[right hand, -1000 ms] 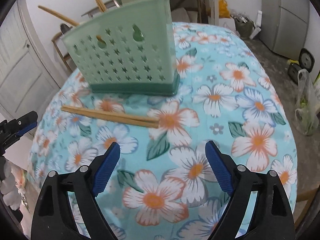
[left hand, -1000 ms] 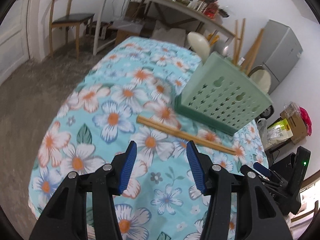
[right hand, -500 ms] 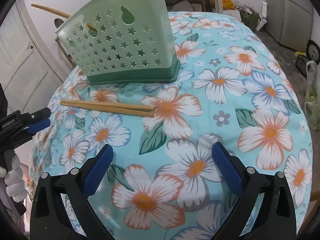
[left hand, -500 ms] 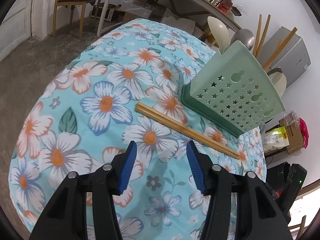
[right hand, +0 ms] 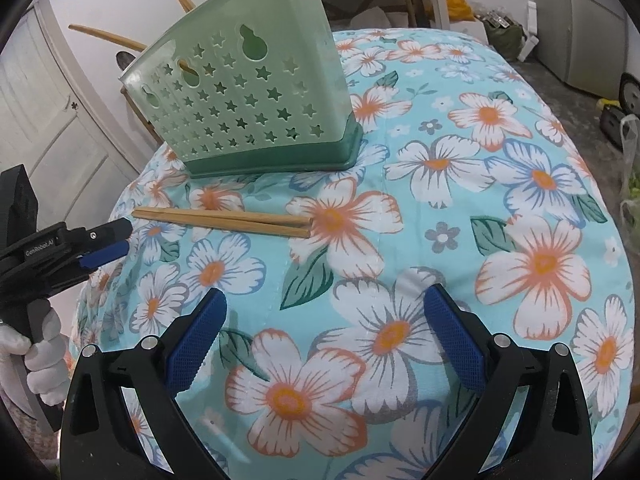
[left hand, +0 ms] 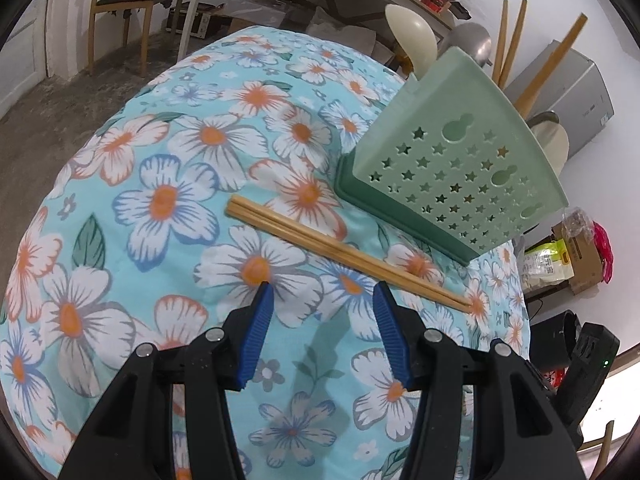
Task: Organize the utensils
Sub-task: 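Move both open grippers down to the two chopsticks on the bed cover, then close the left gripper on one wooden chopstick and lift it, then grasp the other chopstick with the right gripper while the left gripper holds its chopstick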
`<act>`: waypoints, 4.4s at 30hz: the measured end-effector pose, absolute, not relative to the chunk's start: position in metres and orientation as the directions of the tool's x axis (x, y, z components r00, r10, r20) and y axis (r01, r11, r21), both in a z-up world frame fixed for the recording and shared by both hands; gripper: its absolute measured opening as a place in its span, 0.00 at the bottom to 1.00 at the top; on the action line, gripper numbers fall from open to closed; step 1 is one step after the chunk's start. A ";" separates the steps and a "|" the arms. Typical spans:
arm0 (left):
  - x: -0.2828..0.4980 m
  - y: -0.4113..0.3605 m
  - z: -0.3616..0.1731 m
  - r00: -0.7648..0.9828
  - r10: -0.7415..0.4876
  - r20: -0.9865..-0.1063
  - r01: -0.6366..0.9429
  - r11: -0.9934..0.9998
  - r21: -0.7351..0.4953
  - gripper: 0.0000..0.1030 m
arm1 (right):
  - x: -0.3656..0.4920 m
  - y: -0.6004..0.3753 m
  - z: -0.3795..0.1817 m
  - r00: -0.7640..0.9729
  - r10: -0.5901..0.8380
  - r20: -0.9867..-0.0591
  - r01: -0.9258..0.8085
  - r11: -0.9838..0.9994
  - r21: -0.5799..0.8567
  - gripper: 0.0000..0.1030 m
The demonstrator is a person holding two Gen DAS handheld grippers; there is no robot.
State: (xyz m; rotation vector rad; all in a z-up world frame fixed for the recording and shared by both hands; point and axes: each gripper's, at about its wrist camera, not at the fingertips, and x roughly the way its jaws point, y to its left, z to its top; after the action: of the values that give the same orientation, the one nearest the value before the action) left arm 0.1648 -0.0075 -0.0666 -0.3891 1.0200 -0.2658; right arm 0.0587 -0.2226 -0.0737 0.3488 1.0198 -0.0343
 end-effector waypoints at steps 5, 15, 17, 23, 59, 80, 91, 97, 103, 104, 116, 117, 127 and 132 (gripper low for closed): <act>0.166 -0.010 -0.067 0.501 -0.384 -0.775 0.043 0.906 -0.421 0.48 | 0.057 -0.225 -0.072 0.531 0.142 -0.836 0.189 0.941 0.280 0.93; 0.167 -0.012 -0.069 0.499 -0.388 -0.775 0.048 0.905 -0.422 0.48 | 0.058 -0.225 -0.071 0.528 0.137 -0.838 0.188 0.944 0.272 0.93; 0.167 -0.012 -0.069 0.499 -0.388 -0.775 0.047 0.905 -0.423 0.48 | 0.058 -0.225 -0.071 0.526 0.133 -0.840 0.188 0.945 0.268 0.93; 0.167 -0.012 -0.069 0.498 -0.393 -0.773 0.050 0.903 -0.427 0.48 | 0.058 -0.224 -0.071 0.527 0.136 -0.839 0.188 0.944 0.271 0.93; 0.199 0.030 -0.126 0.473 -0.689 -0.550 -0.282 0.473 -0.835 0.11 | 0.060 -0.219 -0.073 0.523 0.126 -0.843 0.188 0.948 0.258 0.93; 0.171 0.081 -0.094 0.375 -0.645 -0.666 -0.181 0.654 -0.735 0.11 | 0.051 -0.246 -0.053 0.532 0.307 -0.789 0.123 0.894 0.430 0.80; 0.165 0.096 -0.078 0.391 -0.518 -0.761 -0.086 0.803 -0.590 0.13 | 0.105 -0.175 -0.035 0.530 0.225 -0.817 -0.156 0.974 0.167 0.44; 0.165 0.097 -0.081 0.387 -0.517 -0.764 -0.075 0.808 -0.585 0.13 | 0.131 -0.142 -0.053 0.495 0.187 -0.848 -0.312 0.950 0.027 0.42; 0.168 0.095 -0.083 0.381 -0.516 -0.767 -0.075 0.809 -0.583 0.14 | 0.149 -0.135 -0.061 0.464 0.182 -0.867 -0.358 0.934 0.005 0.38; 0.169 0.095 -0.084 0.380 -0.517 -0.767 -0.076 0.809 -0.583 0.14 | 0.152 -0.132 -0.066 0.444 0.169 -0.880 -0.366 0.930 -0.006 0.35; 0.179 0.088 -0.088 0.354 -0.509 -0.784 -0.086 0.817 -0.570 0.16 | 0.135 -0.156 -0.072 0.364 0.231 -0.902 -0.264 0.955 0.138 0.12; 0.179 0.088 -0.088 0.353 -0.509 -0.785 -0.089 0.817 -0.570 0.16 | 0.133 -0.159 -0.072 0.361 0.237 -0.902 -0.254 0.955 0.150 0.11; 0.177 0.084 -0.089 0.374 -0.490 -0.788 -0.122 0.816 -0.565 0.21 | 0.082 -0.184 -0.061 0.339 0.270 -0.901 -0.146 0.961 0.233 0.08; 0.175 0.077 -0.087 0.392 -0.446 -0.805 -0.112 0.845 -0.523 0.19 | 0.056 -0.201 -0.062 0.339 0.296 -0.893 -0.053 0.954 0.296 0.07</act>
State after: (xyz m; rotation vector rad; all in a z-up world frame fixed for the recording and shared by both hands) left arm 0.1745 0.0775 -0.0868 -0.5547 1.1639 -0.2262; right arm 0.0556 -0.2008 -0.0622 0.2300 1.2070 0.2297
